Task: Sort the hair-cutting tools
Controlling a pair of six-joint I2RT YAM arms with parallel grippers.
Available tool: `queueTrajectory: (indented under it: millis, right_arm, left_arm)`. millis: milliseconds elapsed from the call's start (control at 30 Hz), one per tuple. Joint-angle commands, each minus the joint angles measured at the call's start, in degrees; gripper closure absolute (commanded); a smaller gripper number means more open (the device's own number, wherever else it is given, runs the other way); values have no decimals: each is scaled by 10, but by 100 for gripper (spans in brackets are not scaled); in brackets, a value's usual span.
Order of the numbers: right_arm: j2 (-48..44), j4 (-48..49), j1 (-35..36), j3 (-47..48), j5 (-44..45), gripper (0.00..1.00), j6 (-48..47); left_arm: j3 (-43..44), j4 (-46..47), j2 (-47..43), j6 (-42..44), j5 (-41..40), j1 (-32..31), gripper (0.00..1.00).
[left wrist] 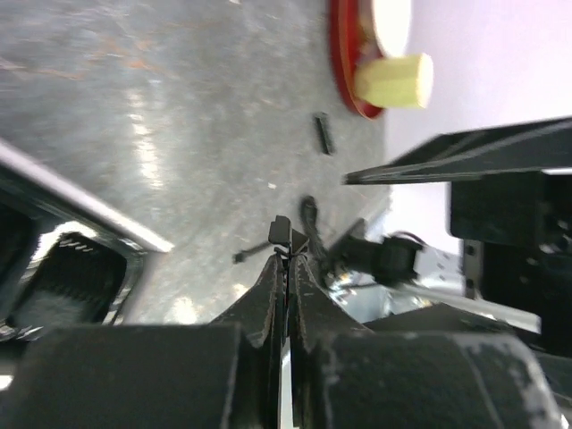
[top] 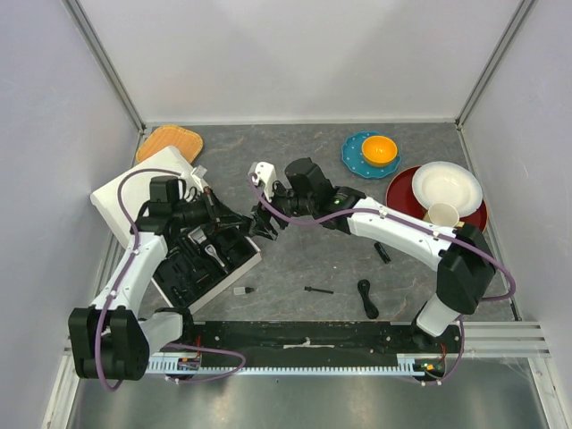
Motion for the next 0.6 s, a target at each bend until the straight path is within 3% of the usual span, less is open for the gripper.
queueTrajectory:
  millis: [0, 167, 300, 400, 567]
  right_arm:
    - [-12, 27, -2, 12, 78, 17, 57]
    - [37, 46, -2, 8, 159, 17, 137]
    - [113, 40, -2, 46, 187, 26, 174]
    - [179, 34, -2, 94, 148, 34, 190]
    - [256, 26, 1, 154, 137, 39, 203]
  left_arm:
    - [56, -103, -16, 66, -214, -1, 98]
    - [74, -156, -38, 72, -351, 0, 98]
    - [94, -191, -52, 74, -452, 1, 98]
    - [102, -208, -63, 79, -493, 3, 98]
    - [108, -224, -73, 89, -521, 5, 98]
